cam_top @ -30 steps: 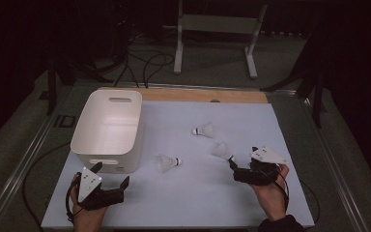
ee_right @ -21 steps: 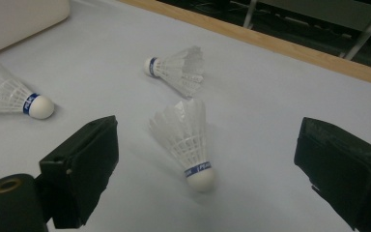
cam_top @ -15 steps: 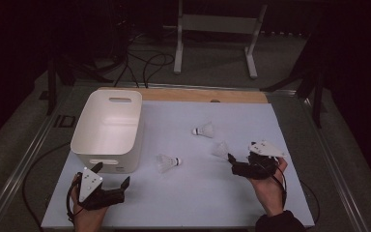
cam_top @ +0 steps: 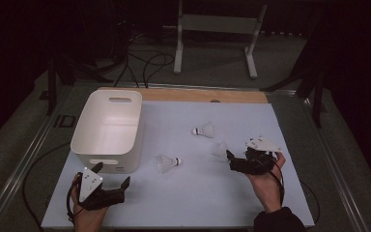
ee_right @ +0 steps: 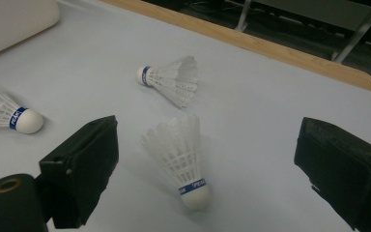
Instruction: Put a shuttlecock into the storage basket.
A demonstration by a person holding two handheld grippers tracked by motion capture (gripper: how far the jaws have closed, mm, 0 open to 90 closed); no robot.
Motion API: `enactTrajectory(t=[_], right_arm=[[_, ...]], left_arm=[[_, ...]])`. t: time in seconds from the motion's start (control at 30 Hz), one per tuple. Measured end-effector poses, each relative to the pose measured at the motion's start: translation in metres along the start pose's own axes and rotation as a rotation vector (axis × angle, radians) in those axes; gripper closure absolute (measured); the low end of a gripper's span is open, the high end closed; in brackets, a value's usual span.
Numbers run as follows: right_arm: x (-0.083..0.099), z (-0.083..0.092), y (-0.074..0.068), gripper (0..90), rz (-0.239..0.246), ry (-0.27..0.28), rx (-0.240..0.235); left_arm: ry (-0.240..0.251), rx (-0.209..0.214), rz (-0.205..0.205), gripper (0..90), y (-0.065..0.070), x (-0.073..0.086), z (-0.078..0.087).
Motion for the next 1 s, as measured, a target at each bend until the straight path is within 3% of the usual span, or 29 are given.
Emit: enactTrajectory(t=[0.37, 1.0], right_arm=[[-0.008, -0.003, 0.002, 7.7, 0.009, 0.016, 0.014], [-0.025, -0.017, -0.008, 7.7, 0.015, 0.014, 0.012]], left_arm=[[0.0, 0.002, 0.0, 0.0, 0.0, 0.0, 0.0], [-0.001, 0.003, 0.0, 0.0, 0.0, 0.0, 0.0]])
Point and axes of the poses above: each handheld gripper's, and its own axes: z roughly backward along the jaws, x roughly out of its underside, y roughly to its right, the point moved 8 cm from there along -z, roughly forward along the jaws, and after that the axes turned 9 degrees about -z, right-handed, at the moved point
